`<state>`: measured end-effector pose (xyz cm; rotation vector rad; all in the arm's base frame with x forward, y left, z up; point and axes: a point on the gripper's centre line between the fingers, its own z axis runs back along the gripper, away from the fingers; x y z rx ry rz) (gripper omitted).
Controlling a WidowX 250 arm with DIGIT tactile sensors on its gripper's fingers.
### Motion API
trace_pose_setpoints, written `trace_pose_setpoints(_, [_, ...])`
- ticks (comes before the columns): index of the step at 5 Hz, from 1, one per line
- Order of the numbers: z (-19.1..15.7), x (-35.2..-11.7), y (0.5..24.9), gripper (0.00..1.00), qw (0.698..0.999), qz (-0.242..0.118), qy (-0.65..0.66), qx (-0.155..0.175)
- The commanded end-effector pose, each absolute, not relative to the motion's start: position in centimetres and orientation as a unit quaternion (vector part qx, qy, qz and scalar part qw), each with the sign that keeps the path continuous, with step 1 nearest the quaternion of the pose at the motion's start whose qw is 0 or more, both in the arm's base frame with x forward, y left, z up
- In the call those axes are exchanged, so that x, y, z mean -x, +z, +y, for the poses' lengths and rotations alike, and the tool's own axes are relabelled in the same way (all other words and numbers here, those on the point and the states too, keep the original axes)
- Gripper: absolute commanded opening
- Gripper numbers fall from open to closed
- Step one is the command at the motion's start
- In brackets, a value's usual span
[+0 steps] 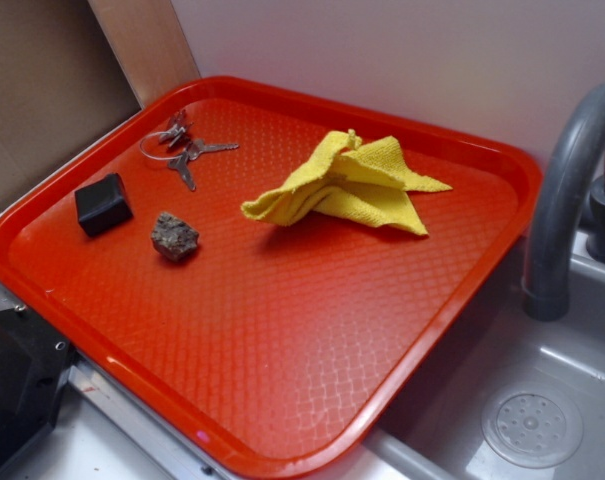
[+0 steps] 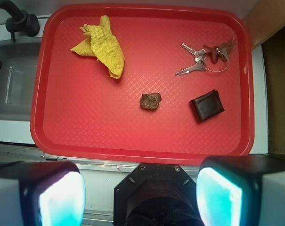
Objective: Grab the yellow cloth.
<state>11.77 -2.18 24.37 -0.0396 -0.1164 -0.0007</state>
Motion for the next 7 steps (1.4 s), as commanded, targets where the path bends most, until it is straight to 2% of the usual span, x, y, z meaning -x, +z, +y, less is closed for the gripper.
trace_pose_setpoints(1, [-2.2,-11.8,24.4,1.0,0.998,-0.058,0.0,0.02])
trace_pose_setpoints(2, [-7.2,-14.1,21.4,1.0,0.987,-0.082,-0.124,0.067])
trace_pose_setpoints(3, [-12.7,-14.9,20.3,1.0,0.956,-0.146,-0.242,0.082])
trace_pose_setpoints(6, [-12.7,-14.9,20.3,1.0,0.956,-0.146,-0.242,0.082])
trace_pose_setpoints(7, [-11.9,-20.0,16.0,1.0,0.972,-0.098,-0.205,0.06])
